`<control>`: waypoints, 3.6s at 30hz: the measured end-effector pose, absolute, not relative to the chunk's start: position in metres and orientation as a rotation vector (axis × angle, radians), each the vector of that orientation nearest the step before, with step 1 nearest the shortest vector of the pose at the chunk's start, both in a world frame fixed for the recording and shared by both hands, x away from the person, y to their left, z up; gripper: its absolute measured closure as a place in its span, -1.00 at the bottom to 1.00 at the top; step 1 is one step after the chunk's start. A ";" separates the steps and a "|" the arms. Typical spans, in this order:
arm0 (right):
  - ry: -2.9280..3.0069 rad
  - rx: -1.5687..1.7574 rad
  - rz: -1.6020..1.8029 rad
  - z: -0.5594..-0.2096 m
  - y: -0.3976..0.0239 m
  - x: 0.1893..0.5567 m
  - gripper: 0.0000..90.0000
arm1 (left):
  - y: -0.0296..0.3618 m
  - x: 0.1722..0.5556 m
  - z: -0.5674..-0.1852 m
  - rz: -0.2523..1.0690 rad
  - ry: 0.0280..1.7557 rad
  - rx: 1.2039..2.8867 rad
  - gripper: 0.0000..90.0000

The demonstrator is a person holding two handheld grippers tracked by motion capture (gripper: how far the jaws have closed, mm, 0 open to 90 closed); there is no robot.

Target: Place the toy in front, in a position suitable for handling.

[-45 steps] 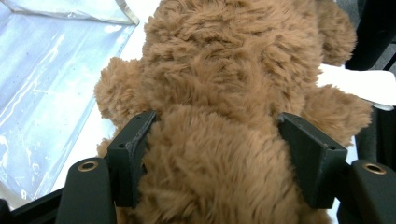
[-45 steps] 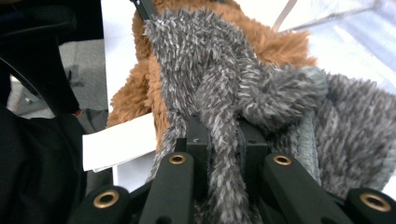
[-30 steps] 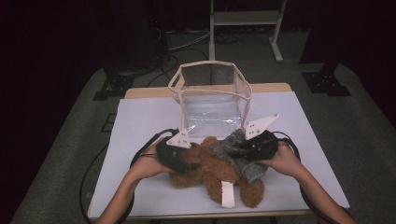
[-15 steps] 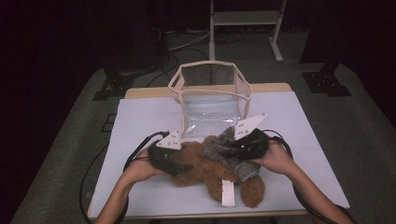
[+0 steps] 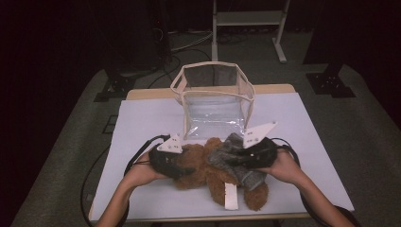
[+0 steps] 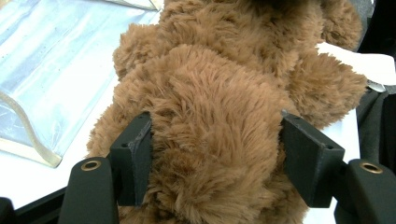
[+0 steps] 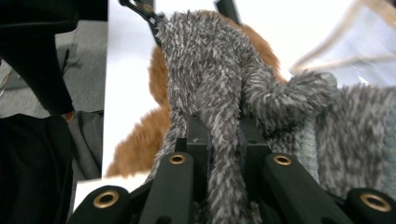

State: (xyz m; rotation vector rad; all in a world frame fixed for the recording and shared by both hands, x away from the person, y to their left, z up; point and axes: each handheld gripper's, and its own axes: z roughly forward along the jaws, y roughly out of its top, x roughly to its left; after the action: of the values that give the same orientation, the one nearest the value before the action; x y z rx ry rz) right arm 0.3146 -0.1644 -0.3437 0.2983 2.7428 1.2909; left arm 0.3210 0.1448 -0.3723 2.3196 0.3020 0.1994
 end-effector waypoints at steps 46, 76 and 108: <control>2.788 0.349 1.245 -0.339 -0.166 0.344 0.75 | 0.152 0.316 -0.372 0.186 0.292 2.312 -0.36; 2.734 0.292 1.160 -0.318 -0.166 0.336 0.75 | 0.134 0.303 -0.375 0.178 0.233 2.339 -0.18; 2.850 0.230 1.178 -0.337 -0.147 0.323 0.75 | 0.122 0.296 -0.374 0.152 0.187 2.378 -0.09</control>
State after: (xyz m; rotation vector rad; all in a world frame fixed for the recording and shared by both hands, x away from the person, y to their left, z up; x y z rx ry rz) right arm 0.3225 -0.1475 -0.3374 0.2300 2.8501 1.1781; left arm 0.2963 0.1225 -0.3738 2.3775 0.1865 0.1519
